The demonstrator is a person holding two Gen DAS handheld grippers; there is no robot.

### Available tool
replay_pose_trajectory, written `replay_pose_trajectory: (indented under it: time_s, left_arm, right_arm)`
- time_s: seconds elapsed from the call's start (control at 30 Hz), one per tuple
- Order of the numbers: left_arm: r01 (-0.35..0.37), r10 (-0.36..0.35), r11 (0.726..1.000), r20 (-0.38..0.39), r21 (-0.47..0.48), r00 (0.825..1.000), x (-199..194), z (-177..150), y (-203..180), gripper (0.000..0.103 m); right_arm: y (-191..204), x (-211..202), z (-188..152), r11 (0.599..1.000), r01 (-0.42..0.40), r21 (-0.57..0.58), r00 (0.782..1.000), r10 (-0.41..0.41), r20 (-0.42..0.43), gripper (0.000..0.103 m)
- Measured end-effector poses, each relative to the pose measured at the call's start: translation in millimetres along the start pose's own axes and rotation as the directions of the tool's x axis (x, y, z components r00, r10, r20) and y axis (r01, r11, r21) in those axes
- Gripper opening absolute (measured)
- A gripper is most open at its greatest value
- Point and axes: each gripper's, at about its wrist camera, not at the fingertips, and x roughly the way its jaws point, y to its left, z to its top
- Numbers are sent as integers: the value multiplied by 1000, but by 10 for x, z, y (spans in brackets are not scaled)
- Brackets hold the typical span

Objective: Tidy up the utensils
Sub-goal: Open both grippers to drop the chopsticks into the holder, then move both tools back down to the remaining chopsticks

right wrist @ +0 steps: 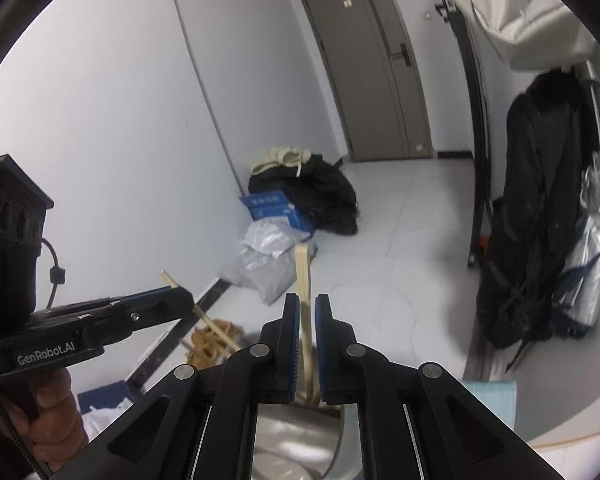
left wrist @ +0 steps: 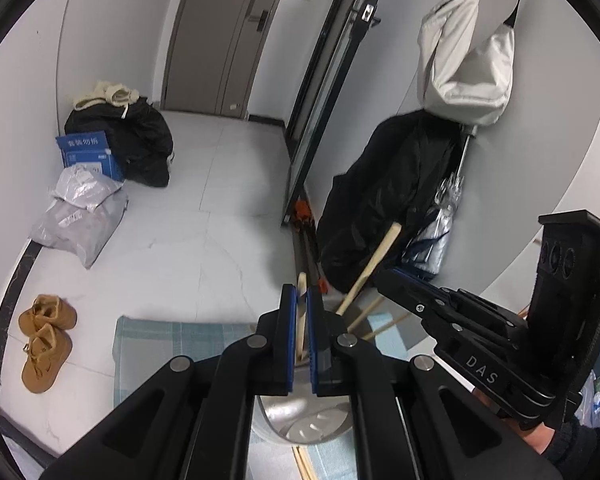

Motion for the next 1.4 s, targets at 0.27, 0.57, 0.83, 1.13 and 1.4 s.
replay_pose_trajectory:
  time_s: [0.27,0.57,0.83,1.13,1.4]
  left_arm:
    - [-46,45,999,-52,-12,998,-30,-153,-21,7]
    - [-105,107,994,35,-36,994,-393,-283,-138,55]
    - [-179,185,982,116,-61,976,-687,-509,-296,75]
    - [-251,270,960,182,-121,946,-940,-866,-263,83]
    - [-240,253,965,150,-102,956,-883,-1174,-277,89]
  right_arm:
    - [8,-139,-233,1000,7,16,1000,-7,-27,9]
    - [34,-561,-431,997,50,57,999,-50,7,29]
    - [154,-1023,-665,993,87,74,994,-91,59,53]
    - [320,-1481,-1028,992,101,81,986,-110,126,72]
    - [377,-1542,-1384,989,127,75,985,-135,108,76]
